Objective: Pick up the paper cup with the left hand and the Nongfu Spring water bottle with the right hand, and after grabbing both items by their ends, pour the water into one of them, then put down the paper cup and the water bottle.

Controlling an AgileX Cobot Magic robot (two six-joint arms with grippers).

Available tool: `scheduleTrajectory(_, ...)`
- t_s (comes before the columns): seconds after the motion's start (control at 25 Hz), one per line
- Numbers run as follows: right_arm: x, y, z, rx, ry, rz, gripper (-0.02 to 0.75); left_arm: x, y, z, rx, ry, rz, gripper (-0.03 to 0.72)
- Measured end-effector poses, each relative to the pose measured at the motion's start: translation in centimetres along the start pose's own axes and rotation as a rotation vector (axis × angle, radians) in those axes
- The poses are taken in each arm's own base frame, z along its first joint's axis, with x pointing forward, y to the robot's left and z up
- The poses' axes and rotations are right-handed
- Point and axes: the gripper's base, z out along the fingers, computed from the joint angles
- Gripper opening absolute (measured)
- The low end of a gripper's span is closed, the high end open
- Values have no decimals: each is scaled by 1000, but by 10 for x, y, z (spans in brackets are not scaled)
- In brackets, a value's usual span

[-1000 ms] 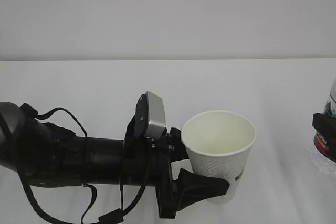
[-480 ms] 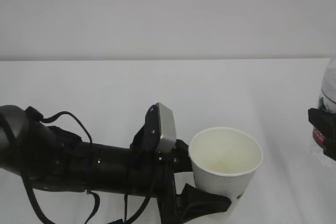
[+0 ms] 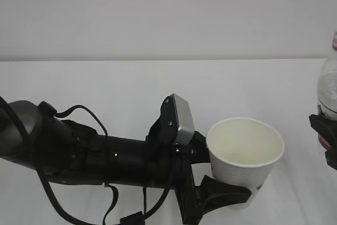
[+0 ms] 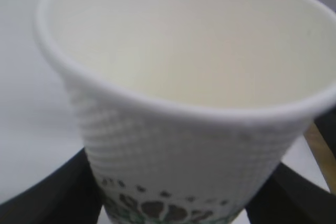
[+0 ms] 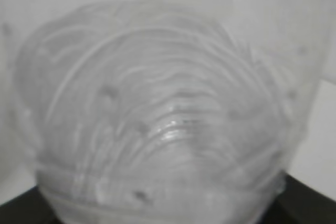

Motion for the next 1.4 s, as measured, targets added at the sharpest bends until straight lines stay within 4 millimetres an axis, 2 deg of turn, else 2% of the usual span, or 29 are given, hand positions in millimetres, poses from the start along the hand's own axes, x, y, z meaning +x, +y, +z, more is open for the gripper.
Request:
scheduleTrajectory(0.36,0,0,0,0,0,-118,485,-8,-8,16,23,15,29,544)
scheduleTrajectory(1.16,0,0,0,0,0,-325,485,-8,-6,17,-24,17,-15,525)
scheduleTrajectory(1.4,0,0,0,0,0,-341,485,-8,-5,17,-25,21,-15,525)
